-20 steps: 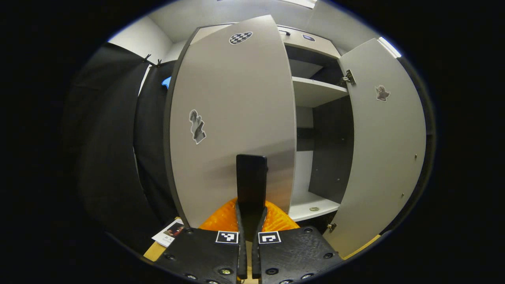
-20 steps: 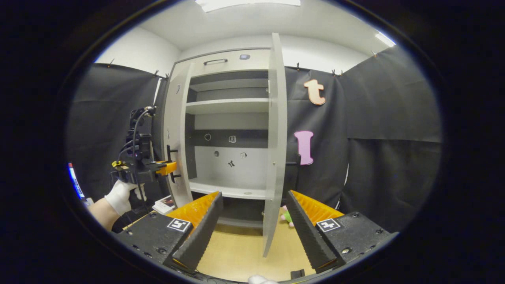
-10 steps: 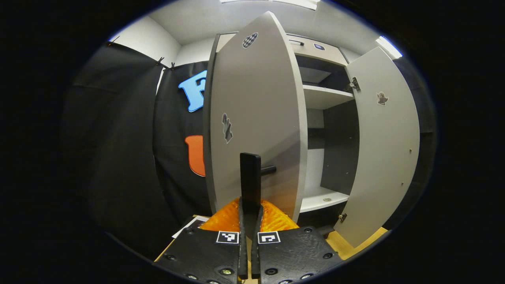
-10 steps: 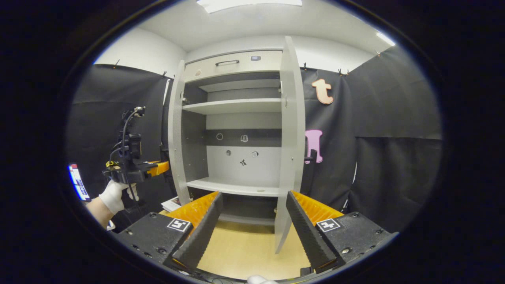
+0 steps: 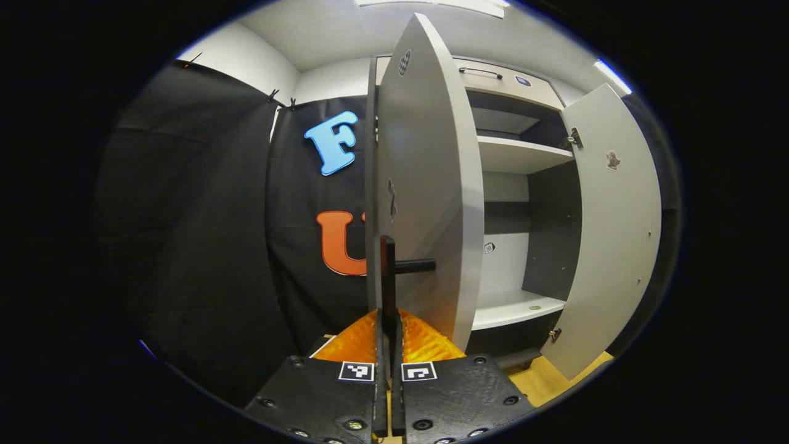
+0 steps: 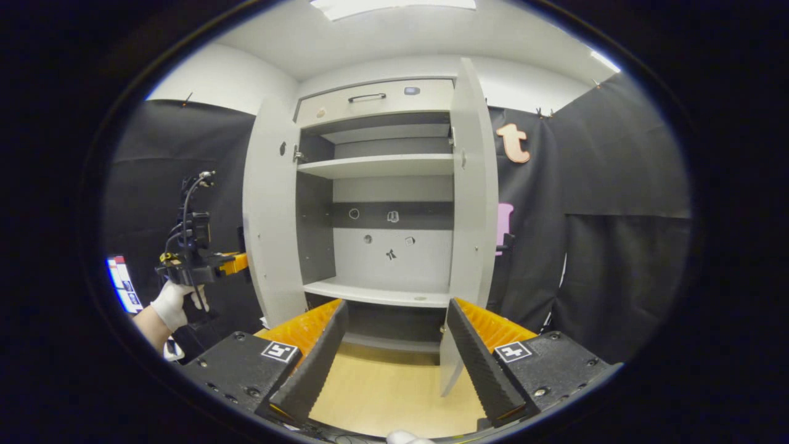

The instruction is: Open the right door of the double-door shoe cabinet with the right hand, and open the left door with the left hand.

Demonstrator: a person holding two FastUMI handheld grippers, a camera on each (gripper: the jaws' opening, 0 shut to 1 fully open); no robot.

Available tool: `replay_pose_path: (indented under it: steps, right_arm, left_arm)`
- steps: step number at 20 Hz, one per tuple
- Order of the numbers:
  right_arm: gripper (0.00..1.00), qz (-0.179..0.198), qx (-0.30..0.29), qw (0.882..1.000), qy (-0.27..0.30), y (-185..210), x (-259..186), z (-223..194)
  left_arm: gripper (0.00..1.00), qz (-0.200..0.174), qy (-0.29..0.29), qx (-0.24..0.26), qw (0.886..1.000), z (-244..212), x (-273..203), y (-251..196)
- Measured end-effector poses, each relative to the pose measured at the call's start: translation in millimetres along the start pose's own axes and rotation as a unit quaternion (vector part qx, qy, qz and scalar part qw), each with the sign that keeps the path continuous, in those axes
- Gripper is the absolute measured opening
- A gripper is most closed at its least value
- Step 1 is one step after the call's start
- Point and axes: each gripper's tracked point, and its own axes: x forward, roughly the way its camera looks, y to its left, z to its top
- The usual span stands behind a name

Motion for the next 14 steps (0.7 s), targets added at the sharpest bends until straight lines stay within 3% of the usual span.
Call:
replay_pose_path:
  steps: [4, 6, 14]
  right_arm:
    - [1.00, 0.011, -0.003, 1.000, -0.002, 18.1, 0.2, 0.2]
    - [1.00, 0.016, -0.009, 1.000, -0.003, 26.2, -0.8, 0.2]
    - [0.99, 0.013, -0.012, 1.000, -0.007, 38.4, 1.3, 5.6]
  left_arm:
    - [0.02, 0.018, -0.002, 0.008, 1.000, -2.8, 1.5, 33.0]
    - [0.00, 0.005, -0.003, -0.012, 1.000, -0.9, 2.9, 40.0]
    - [0.02, -0.041, 0.000, 0.009, 0.999, -1.4, 5.5, 56.6]
